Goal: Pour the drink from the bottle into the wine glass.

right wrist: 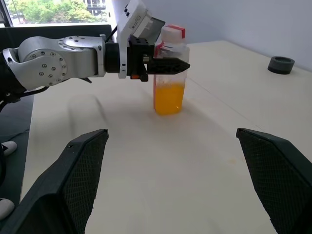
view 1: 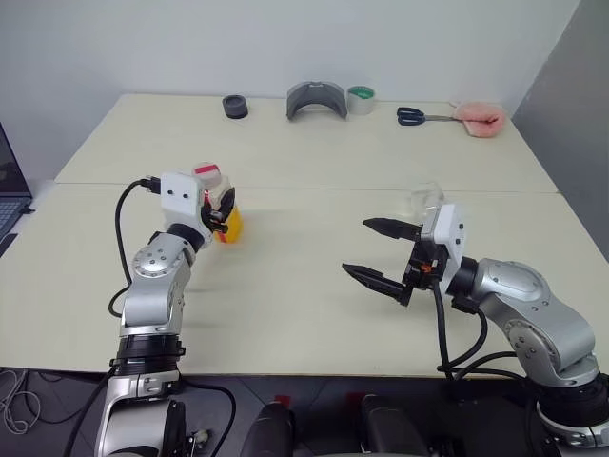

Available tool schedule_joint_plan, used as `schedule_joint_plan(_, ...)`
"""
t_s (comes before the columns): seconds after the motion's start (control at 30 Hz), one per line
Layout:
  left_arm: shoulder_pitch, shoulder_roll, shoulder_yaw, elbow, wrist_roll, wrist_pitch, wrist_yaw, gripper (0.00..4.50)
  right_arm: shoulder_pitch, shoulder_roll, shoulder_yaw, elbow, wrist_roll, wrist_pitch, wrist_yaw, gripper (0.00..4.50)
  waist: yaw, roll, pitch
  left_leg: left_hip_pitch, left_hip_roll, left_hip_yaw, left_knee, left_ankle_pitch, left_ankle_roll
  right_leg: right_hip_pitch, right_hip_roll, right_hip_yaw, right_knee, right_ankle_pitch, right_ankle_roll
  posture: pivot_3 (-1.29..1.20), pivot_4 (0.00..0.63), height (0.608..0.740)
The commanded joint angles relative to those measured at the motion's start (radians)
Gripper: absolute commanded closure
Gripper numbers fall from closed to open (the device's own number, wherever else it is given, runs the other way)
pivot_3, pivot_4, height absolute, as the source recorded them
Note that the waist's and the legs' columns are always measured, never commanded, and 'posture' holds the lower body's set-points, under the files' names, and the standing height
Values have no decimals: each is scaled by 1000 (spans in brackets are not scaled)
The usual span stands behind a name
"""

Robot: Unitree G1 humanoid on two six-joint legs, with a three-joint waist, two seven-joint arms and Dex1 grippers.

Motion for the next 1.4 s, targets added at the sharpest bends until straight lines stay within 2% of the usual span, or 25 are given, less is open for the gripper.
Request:
schedule_joint_plan(0.03, 6, 2, 8, -28, 0, -14, 9, 2680, -10, 2, -6, -15, 0, -19, -3, 0, 0, 0, 0, 0, 0, 0, 0, 0, 0, 0, 0, 0, 0, 0, 0, 0, 150, 740)
schedule_joint_plan(0.23, -1, -4, 9, -50, -37, -12, -29, 2680, -22, -1, -18, -15, 4, -16, -5, 0, 0, 0, 0, 0, 0, 0, 0, 0, 0, 0, 0, 0, 0, 0, 0, 0, 150, 740)
schedule_joint_plan(0.47, -47, 1, -52, -125, -172, 76, -229, 2681, -74, -23, -100, -55, 90, 71, -47, 0, 2, 0, 0, -1, 0, 0, 0, 0, 0, 0, 0, 0, 0, 0, 0, 0, 150, 740)
schedule_joint_plan(0.7, -95, 36, -234, -189, -271, 162, -560, 2682, -169, -14, -163, -128, 237, 262, -206, 0, 0, 0, 0, -1, 0, 0, 0, 0, 0, 0, 0, 0, 0, 0, 0, 0, 150, 740)
schedule_joint_plan(0.87, -147, 17, -301, -116, -227, 99, -633, 2682, -224, 3, -158, -135, 283, 333, -290, 0, -1, 0, 1, -1, 0, 0, 0, 0, 0, 0, 1, 0, 0, 0, 0, 0, 150, 740)
schedule_joint_plan(1.03, -227, -40, -350, -12, -191, 6, -695, 2683, -245, -5, -75, -138, 202, 329, -324, 0, 0, 0, 1, -2, -1, 0, 0, 0, 0, -1, 1, 0, 0, 0, 0, 0, 150, 740)
schedule_joint_plan(1.4, -227, -62, -352, 33, -151, -53, -736, 2683, -278, 74, 52, -44, 34, 243, -357, 0, -2, 1, 1, -2, 0, 0, 0, 0, 1, -1, 1, 0, 0, 0, 0, 0, 150, 740)
